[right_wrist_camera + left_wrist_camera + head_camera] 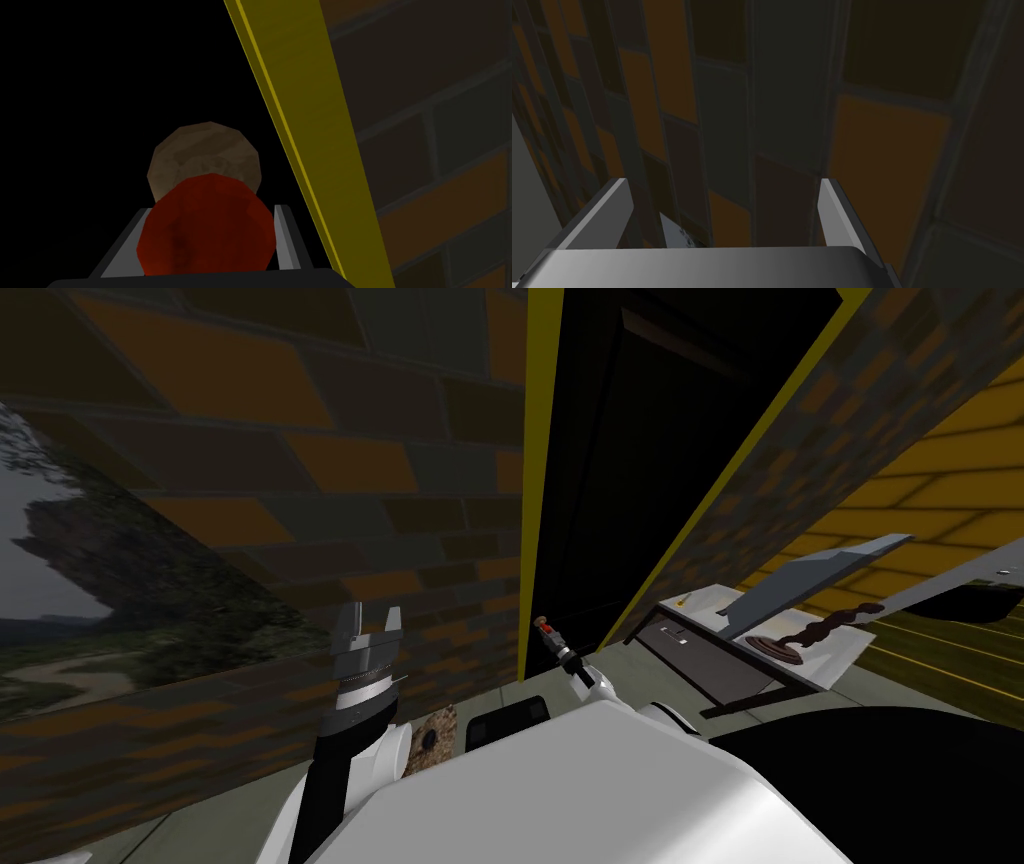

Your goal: Pull the door open

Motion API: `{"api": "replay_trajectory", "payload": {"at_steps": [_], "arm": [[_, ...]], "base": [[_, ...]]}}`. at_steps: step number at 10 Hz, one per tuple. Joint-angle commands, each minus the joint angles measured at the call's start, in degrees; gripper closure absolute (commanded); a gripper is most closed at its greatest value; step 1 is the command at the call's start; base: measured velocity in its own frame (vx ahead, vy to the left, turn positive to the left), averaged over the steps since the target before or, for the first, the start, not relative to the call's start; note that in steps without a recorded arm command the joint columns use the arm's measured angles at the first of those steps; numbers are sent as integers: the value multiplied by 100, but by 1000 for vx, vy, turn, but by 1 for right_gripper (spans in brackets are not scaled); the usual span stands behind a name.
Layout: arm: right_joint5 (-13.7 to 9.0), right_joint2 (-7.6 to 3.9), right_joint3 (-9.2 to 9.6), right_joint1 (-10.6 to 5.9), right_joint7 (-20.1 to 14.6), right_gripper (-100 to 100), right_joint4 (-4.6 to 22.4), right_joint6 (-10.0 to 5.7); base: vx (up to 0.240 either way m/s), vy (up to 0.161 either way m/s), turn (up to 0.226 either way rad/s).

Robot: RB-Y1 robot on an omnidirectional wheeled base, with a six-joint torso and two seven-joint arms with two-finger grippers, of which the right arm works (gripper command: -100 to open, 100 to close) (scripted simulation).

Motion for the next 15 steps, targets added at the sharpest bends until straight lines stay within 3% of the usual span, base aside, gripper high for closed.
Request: {"api": "replay_trajectory", "payload": {"at_steps": [1,12,15], "arm": [[-41,18,18,-1,-206,100,-14,0],[-616,-11,92,-1,-1787,100,-18,50],[-704,-15,103,-1,-2066,100,-18,57]], "base": [[-19,-23,52],[-26,-16,79],[-24,-12,58]]}}
